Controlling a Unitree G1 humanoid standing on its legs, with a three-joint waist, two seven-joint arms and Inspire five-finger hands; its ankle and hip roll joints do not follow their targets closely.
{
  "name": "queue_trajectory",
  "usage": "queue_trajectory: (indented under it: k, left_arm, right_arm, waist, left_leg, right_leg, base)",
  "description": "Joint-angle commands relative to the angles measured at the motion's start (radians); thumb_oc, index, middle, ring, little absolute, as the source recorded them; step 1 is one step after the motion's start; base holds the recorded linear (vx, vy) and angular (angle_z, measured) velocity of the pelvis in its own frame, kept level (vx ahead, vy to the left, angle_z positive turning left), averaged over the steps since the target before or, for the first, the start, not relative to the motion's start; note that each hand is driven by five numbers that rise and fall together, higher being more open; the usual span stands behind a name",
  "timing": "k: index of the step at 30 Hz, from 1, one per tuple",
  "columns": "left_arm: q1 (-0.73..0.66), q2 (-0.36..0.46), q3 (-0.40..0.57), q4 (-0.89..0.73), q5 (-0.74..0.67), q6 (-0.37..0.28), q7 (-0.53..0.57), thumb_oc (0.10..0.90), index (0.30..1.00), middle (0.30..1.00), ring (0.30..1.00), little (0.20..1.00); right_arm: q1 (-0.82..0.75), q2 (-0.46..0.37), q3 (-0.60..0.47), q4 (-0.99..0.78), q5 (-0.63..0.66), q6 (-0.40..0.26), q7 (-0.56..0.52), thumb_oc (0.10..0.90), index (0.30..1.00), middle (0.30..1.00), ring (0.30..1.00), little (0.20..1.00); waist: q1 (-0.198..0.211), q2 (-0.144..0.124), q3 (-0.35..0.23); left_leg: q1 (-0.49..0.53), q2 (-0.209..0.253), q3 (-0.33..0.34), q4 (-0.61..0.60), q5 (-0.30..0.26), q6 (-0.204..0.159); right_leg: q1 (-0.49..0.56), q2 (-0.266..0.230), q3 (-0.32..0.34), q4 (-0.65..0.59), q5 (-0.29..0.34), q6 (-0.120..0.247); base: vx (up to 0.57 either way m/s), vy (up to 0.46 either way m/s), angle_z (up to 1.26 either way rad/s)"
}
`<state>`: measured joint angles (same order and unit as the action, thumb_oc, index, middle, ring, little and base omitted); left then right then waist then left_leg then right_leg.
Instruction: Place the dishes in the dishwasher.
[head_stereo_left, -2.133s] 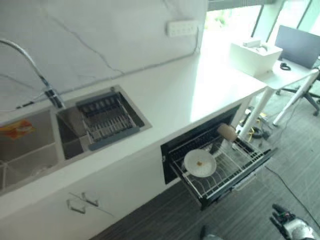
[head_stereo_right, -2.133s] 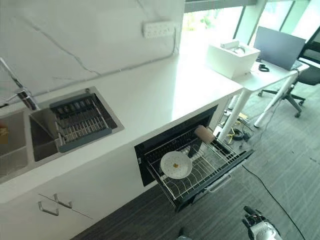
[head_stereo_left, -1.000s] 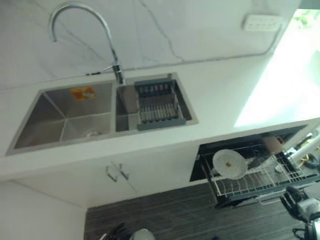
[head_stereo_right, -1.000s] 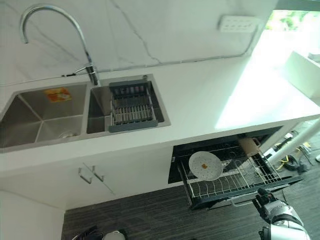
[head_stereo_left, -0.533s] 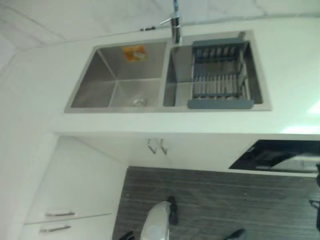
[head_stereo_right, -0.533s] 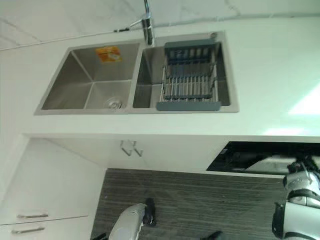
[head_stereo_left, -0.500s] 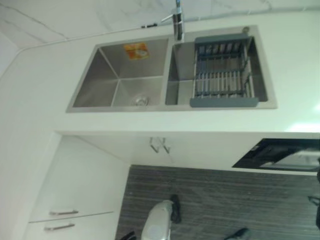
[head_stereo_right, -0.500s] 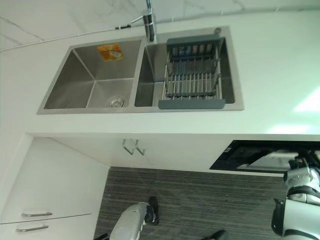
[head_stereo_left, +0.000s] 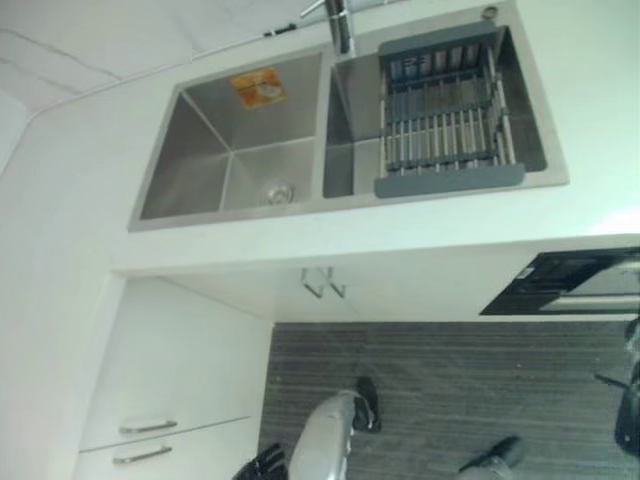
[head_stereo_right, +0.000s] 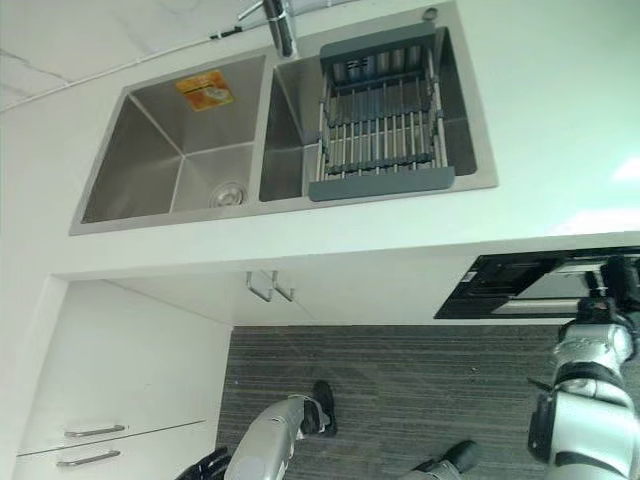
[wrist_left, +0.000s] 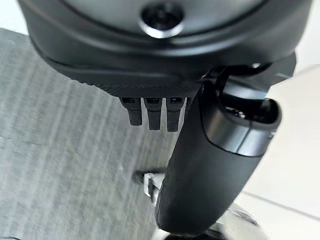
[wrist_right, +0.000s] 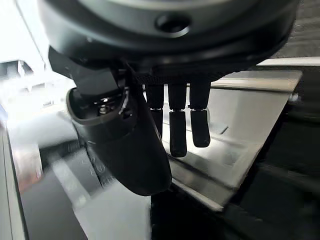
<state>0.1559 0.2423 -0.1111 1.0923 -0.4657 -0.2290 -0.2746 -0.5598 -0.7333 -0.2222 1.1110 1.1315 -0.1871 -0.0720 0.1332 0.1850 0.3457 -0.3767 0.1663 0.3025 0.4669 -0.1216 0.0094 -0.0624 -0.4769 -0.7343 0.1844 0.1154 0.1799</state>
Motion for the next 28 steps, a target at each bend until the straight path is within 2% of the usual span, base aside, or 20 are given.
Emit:
queue_trajectory:
  k: [1,3,5,6,9,11,15,17,19,21,22,28]
  left_arm:
    - [-0.010,0.067,0.011,-0.061,-0.089,-0.055,-0.023,0.800,0.900,0.900,0.900,0.900]
    - [-0.008,0.068,0.021,-0.073,-0.099,-0.055,-0.027,0.800,0.900,0.900,0.900,0.900]
    - [-0.017,0.068,0.033,-0.099,-0.101,-0.049,-0.008,0.800,0.900,0.900,0.900,0.900]
    - [-0.028,0.063,0.041,-0.115,-0.106,-0.052,0.003,0.800,0.900,0.900,0.900,0.900]
    - [-0.033,0.053,0.035,-0.129,-0.097,-0.070,0.024,0.800,0.900,0.900,0.900,0.900]
    - [-0.040,0.040,0.039,-0.140,-0.072,-0.071,0.078,0.800,0.900,0.900,0.900,0.900]
    - [-0.054,0.036,0.047,-0.129,-0.055,-0.068,0.106,0.800,0.900,0.900,0.900,0.900]
    - [-0.080,0.034,0.052,-0.104,-0.037,-0.068,0.140,0.800,0.900,0.900,0.900,0.900]
    - [-0.100,0.031,0.056,-0.078,-0.005,-0.073,0.173,0.800,0.900,0.900,0.900,0.900]
    - [-0.118,0.026,0.056,-0.049,0.006,-0.081,0.196,0.800,0.900,0.900,0.900,0.900]
    - [-0.134,0.020,0.057,-0.013,0.029,-0.088,0.210,0.800,0.900,0.900,0.900,0.900]
    - [-0.153,0.007,0.057,0.051,0.059,-0.081,0.205,0.800,0.900,0.900,0.900,0.900]
  right_arm:
    - [-0.086,0.049,0.088,-0.283,-0.160,-0.029,0.230,0.800,0.900,0.900,0.900,0.900]
    - [-0.044,0.078,0.084,-0.323,-0.169,-0.023,0.236,0.800,0.900,0.900,0.900,0.900]
    - [0.046,0.136,0.085,-0.398,-0.207,-0.013,0.235,0.800,0.900,0.900,0.900,0.900]
    - [0.136,0.201,0.097,-0.457,-0.253,-0.002,0.240,0.800,0.900,0.900,0.900,0.900]
    - [0.235,0.245,0.111,-0.488,-0.296,0.008,0.243,0.800,0.900,0.900,0.900,0.900]
    - [0.355,0.321,0.112,-0.466,-0.333,0.022,0.250,0.800,0.900,0.900,0.900,0.900]
    - [0.414,0.353,0.136,-0.427,-0.410,0.017,0.218,0.800,0.900,0.900,0.900,0.900]
    - [0.450,0.376,0.149,-0.349,-0.459,0.012,0.226,0.800,0.900,0.900,0.900,0.900]
    - [0.468,0.395,0.177,-0.274,-0.534,-0.011,0.211,0.800,0.900,0.900,0.900,0.900]
    - [0.482,0.411,0.206,-0.215,-0.559,-0.004,0.197,0.800,0.900,0.900,0.900,0.900]
    - [0.492,0.429,0.236,-0.132,-0.608,-0.019,0.185,0.800,0.900,0.900,0.900,0.900]
    - [0.501,0.450,0.292,-0.010,-0.694,-0.019,0.155,0.800,0.900,0.900,0.900,0.900]
  waist:
    - [0.079,-0.064,-0.085]
    - [0.067,-0.077,-0.089]
    - [0.037,-0.103,-0.096]
    - [0.009,-0.125,-0.102]
    - [-0.016,-0.149,-0.113]
    - [-0.054,-0.181,-0.139]
    - [-0.074,-0.195,-0.155]
    - [-0.088,-0.202,-0.169]
    - [-0.093,-0.207,-0.182]
    - [-0.096,-0.210,-0.193]
    - [-0.099,-0.212,-0.205]
    - [-0.095,-0.214,-0.229]
  left_leg:
    - [0.181,0.046,0.082,-0.167,-0.027,-0.103]
    - [0.192,0.054,0.089,-0.167,-0.028,-0.105]
    - [0.213,0.072,0.103,-0.167,-0.029,-0.108]
    - [0.231,0.087,0.118,-0.167,-0.029,-0.110]
    - [0.253,0.100,0.132,-0.167,-0.030,-0.111]
    - [0.290,0.115,0.156,-0.167,-0.036,-0.115]
    - [0.314,0.116,0.175,-0.167,-0.045,-0.115]
    - [0.327,0.118,0.179,-0.167,-0.051,-0.117]
    - [0.336,0.121,0.180,-0.167,-0.054,-0.120]
    - [0.344,0.122,0.179,-0.167,-0.056,-0.122]
    - [0.354,0.122,0.178,-0.167,-0.059,-0.124]
    - [0.369,0.121,0.155,-0.167,-0.064,-0.128]
  right_leg:
    - [-0.033,0.002,0.112,0.116,-0.124,0.016]
    - [-0.034,0.012,0.125,0.116,-0.128,0.014]
    - [-0.036,0.035,0.150,0.116,-0.140,0.011]
    - [-0.040,0.056,0.176,0.116,-0.153,0.008]
    - [-0.040,0.077,0.196,0.116,-0.167,0.009]
    - [-0.027,0.113,0.226,0.116,-0.196,0.007]
    - [-0.016,0.132,0.234,0.116,-0.212,0.002]
    - [-0.007,0.146,0.245,0.116,-0.228,-0.006]
    - [0.002,0.151,0.248,0.116,-0.238,-0.011]
    - [0.010,0.156,0.250,0.116,-0.245,-0.015]
    - [0.020,0.166,0.256,0.116,-0.254,-0.022]
    - [0.036,0.172,0.264,0.116,-0.267,-0.027]
  base:
    - [-0.03,-0.113,-0.31]
    - [-0.03,-0.110,-0.42]
    - [-0.08,-0.176,-0.53]
    - [-0.10,-0.170,-0.50]
    - [-0.08,-0.144,-0.32]
    - [-0.08,-0.163,-0.47]
    - [-0.06,-0.078,-0.39]
    - [-0.05,-0.061,-0.08]
    - [-0.03,-0.058,-0.09]
    - [0.00,-0.038,-0.03]
    - [0.00,0.000,0.00]
    - [0.01,0.000,0.00]
